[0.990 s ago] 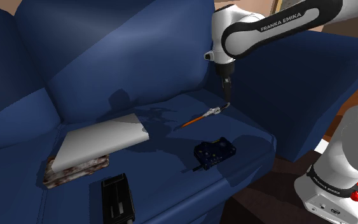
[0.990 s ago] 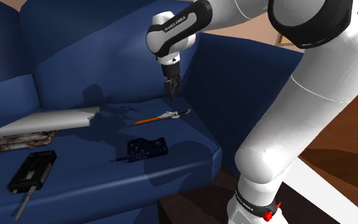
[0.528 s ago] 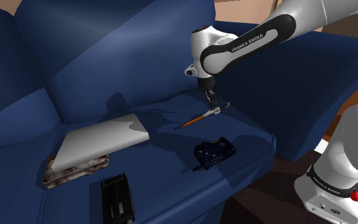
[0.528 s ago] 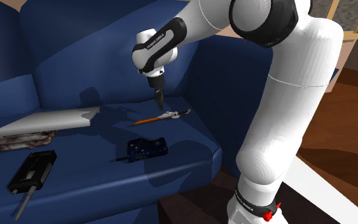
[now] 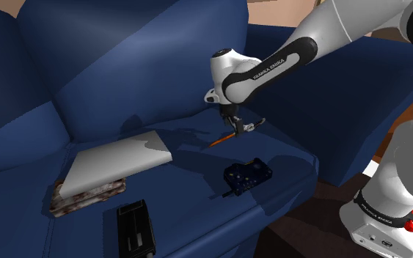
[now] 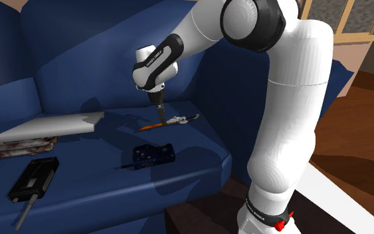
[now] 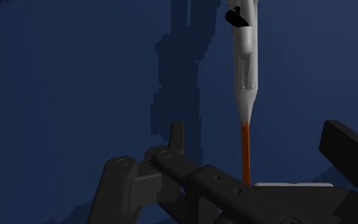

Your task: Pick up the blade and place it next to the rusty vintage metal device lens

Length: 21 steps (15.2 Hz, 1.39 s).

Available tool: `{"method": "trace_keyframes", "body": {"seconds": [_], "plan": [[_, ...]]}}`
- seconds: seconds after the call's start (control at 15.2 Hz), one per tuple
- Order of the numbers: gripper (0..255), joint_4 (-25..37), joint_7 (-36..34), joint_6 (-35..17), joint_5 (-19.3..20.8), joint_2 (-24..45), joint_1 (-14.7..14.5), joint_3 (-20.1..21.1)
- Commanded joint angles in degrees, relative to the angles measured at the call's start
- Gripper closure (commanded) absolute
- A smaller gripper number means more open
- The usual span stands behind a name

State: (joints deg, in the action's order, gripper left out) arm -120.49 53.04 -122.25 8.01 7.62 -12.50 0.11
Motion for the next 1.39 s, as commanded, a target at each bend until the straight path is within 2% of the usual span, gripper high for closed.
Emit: {"method": "trace_keyframes", "body": {"seconds": [0.0,0.66,0.73,1.32], "plan": [[0,-0.79,-0.09,-1.60,0.15,0.78,0.04,-0.04],[0,-1.37,-0.16,-2.74,0.26,1.33,0.10,-0.11],[255,-1.37,-0.16,-2.74,0.26,1.33,0.10,-0.11],[255,-1.38,-0.16,-2.75,0.27,1.34,0.10,-0.11]]}}
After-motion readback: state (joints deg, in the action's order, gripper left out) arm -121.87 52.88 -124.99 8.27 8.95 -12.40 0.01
